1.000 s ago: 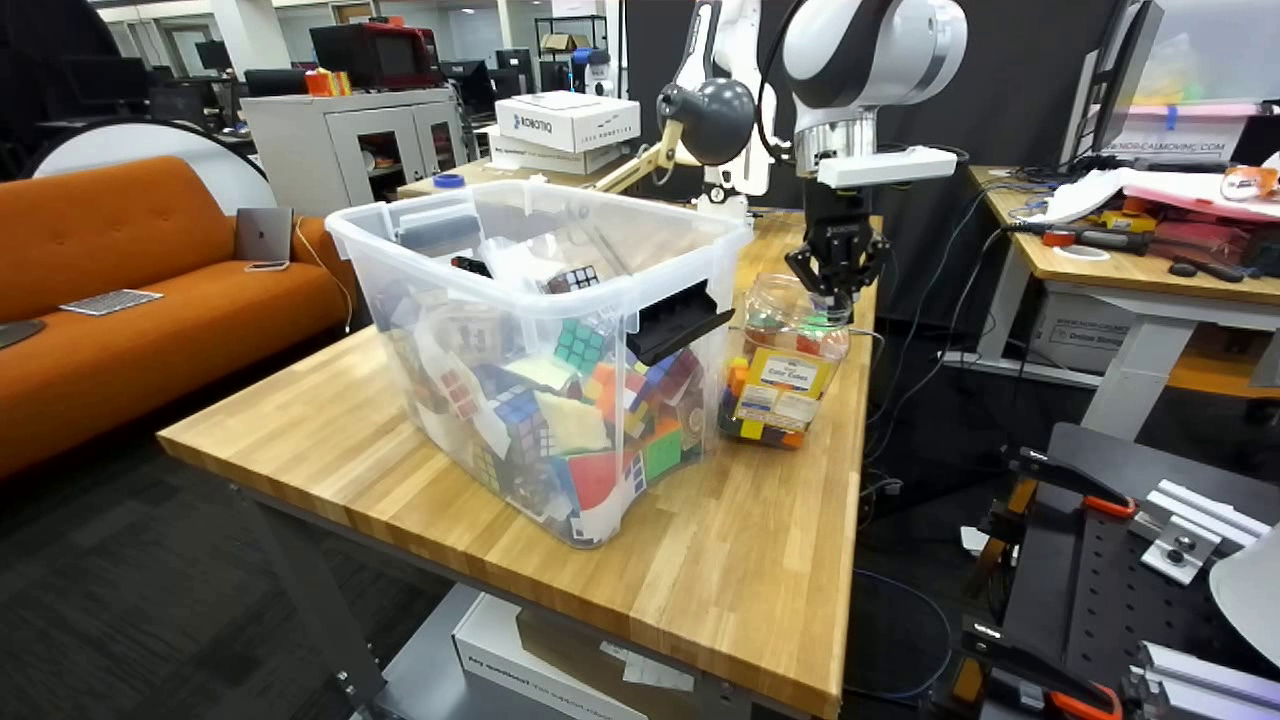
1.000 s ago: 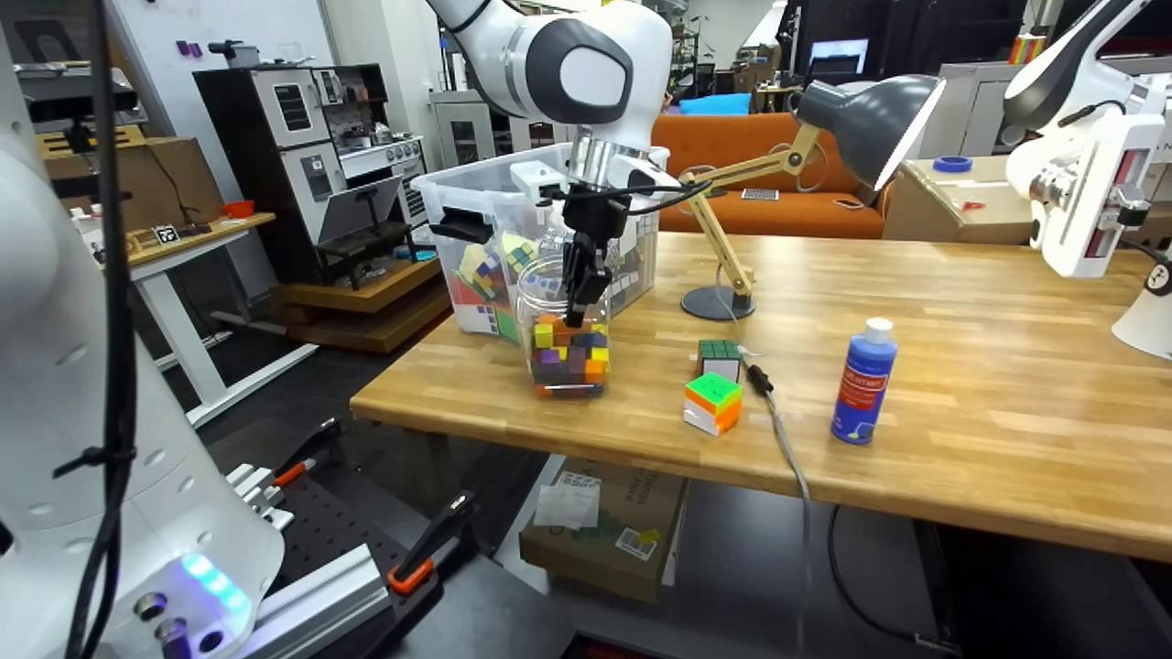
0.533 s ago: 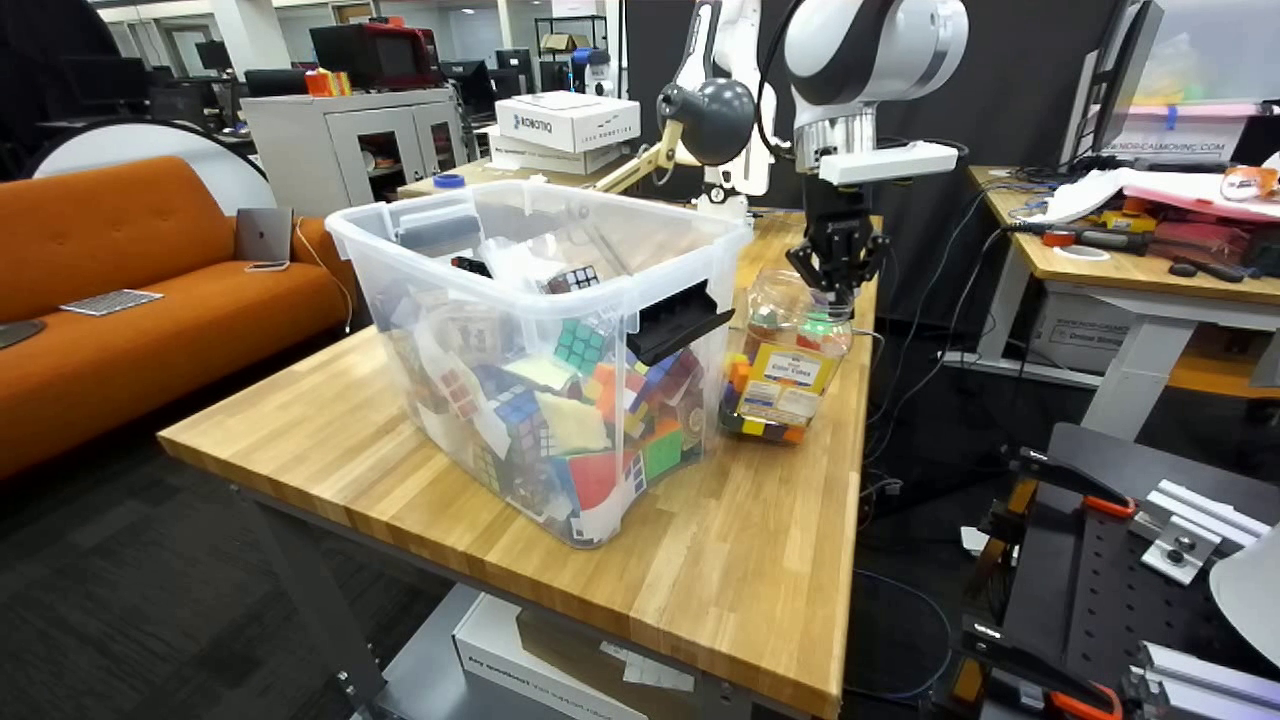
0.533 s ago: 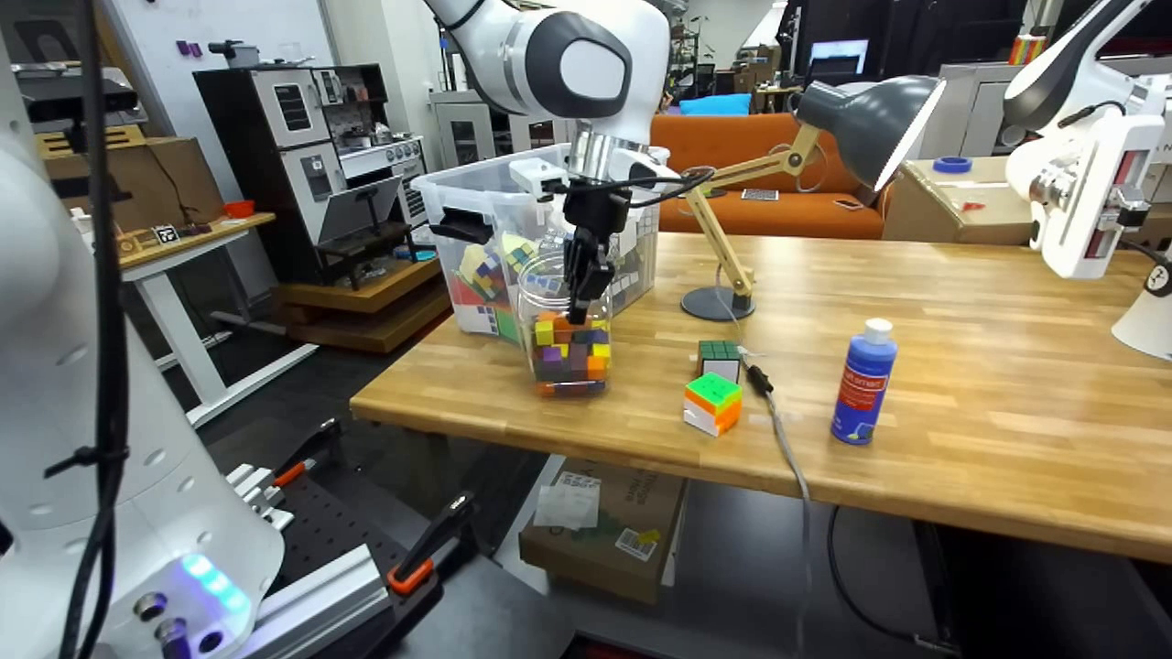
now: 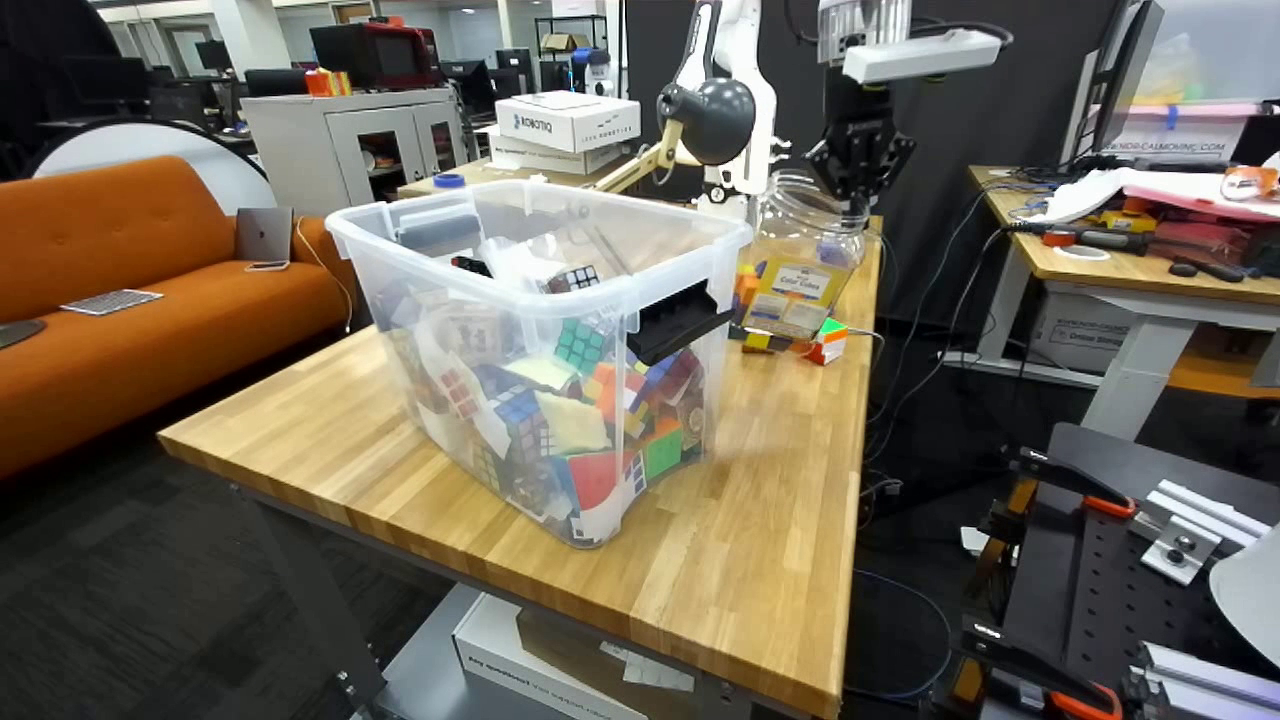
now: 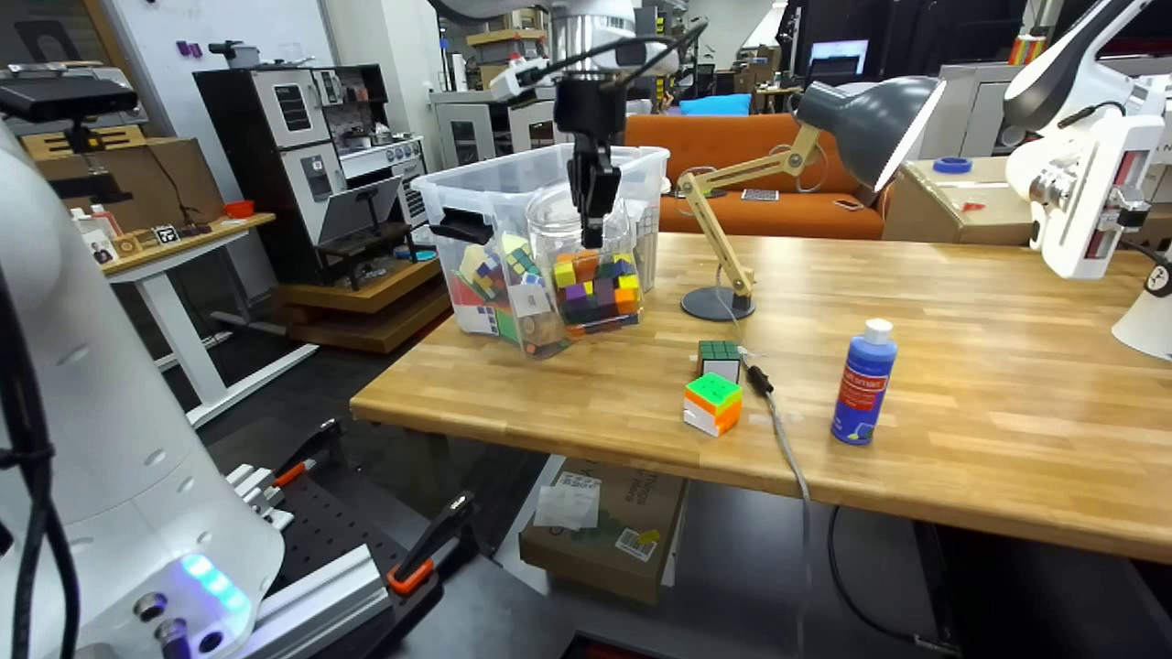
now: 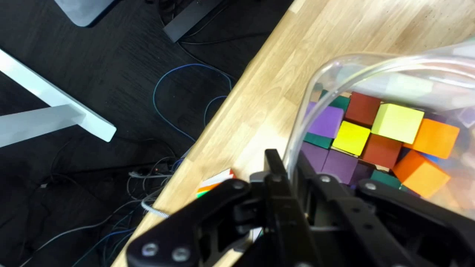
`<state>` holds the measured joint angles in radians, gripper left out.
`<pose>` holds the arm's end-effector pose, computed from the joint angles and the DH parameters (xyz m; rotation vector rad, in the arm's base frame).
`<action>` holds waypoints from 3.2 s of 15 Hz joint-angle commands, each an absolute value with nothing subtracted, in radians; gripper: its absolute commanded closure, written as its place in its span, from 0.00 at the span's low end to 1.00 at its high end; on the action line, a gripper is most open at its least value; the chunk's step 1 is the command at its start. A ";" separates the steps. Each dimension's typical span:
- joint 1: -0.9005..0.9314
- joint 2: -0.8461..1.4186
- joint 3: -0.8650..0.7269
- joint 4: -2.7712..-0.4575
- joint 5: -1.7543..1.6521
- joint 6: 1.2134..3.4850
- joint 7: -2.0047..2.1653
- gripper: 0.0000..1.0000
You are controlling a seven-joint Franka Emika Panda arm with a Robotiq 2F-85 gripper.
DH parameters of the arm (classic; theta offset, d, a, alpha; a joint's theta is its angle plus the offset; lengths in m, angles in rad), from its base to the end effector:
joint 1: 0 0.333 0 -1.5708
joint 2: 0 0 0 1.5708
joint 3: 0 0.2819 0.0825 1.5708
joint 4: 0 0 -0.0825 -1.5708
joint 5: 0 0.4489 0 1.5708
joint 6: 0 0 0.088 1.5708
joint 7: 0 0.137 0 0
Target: Pick up the jar and put it in the box
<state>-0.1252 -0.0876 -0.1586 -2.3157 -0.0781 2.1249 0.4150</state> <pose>0.5141 -0.1544 0.2663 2.9179 -0.9879 -0.1548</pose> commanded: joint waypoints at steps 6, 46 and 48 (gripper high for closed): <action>-0.187 -0.398 -0.086 -2.362 -0.214 2.051 0.620 0.97; 0.120 0.160 0.156 -1.825 -0.258 1.924 0.197 0.97; 0.130 0.186 0.154 -1.807 -0.257 1.921 0.201 0.97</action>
